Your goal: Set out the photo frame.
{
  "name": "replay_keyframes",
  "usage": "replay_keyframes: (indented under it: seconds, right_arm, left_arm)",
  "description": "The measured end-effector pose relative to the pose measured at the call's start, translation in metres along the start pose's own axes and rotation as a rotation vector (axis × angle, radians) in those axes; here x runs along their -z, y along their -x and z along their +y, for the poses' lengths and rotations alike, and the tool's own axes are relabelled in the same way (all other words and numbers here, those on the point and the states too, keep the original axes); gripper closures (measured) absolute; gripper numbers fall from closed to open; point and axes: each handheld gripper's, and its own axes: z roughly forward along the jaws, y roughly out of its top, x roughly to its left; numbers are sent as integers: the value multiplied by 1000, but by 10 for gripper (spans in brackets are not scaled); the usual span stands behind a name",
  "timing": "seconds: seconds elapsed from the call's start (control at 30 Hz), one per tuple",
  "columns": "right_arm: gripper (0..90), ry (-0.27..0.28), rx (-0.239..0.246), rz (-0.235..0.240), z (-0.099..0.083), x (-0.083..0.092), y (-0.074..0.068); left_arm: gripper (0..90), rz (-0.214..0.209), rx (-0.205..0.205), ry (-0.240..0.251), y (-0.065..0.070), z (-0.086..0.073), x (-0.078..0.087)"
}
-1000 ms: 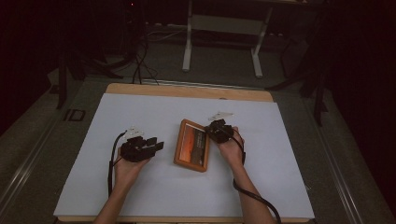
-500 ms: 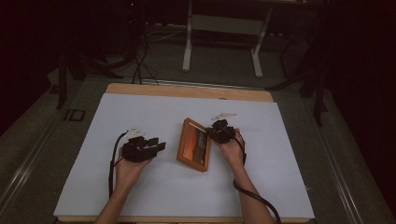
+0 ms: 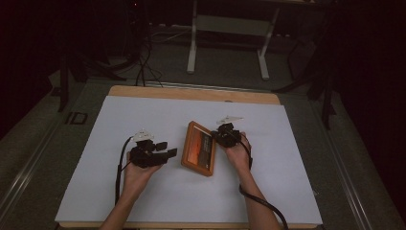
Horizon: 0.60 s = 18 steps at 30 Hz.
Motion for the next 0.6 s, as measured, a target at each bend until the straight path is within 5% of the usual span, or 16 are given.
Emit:
replay_keyframes:
  seconds: [0.27, 0.6]
  right_arm:
    - [899, 1, 3, -7, 0, 0, -1]
    - [900, 7, 3, -11, -1, 0, -1]
  left_arm:
    - [289, -35, 18, -10, 18, 0, -13]
    - [300, -87, 41, -66, 28, -6, -33]
